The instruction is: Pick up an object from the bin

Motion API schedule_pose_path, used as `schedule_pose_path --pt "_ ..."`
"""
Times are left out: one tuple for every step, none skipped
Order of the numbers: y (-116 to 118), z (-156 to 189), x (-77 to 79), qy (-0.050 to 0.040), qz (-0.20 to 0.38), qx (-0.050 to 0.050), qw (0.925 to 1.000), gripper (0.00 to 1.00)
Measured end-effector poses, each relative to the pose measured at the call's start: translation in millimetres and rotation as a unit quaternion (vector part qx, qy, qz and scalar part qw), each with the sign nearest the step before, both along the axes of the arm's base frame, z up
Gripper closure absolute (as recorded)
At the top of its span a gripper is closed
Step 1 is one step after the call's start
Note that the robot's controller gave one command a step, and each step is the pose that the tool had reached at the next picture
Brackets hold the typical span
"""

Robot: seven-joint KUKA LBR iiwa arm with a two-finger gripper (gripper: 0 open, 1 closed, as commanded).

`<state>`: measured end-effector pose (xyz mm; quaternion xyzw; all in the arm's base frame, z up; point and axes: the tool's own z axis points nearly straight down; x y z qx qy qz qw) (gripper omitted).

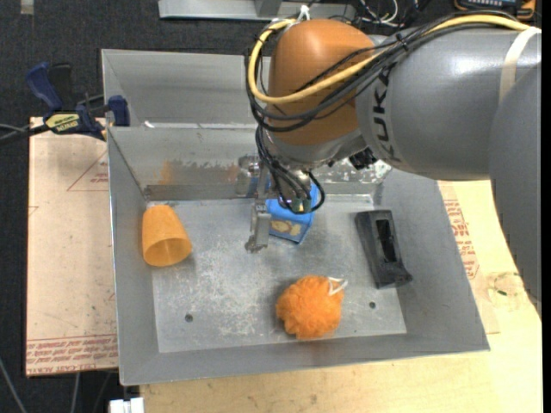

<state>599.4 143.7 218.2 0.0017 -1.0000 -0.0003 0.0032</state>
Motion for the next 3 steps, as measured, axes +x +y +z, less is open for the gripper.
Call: schedule_pose_path --pt "-1 5 1.5 -0.0039 -0.001 0.001 1.0 0.0" --pt "39 -52 14.1 -0.0065 0.01 0.001 0.9999 0.0" --pt "77 -116 10.5 0.001 0.021 0.0 0.9998 0.0"
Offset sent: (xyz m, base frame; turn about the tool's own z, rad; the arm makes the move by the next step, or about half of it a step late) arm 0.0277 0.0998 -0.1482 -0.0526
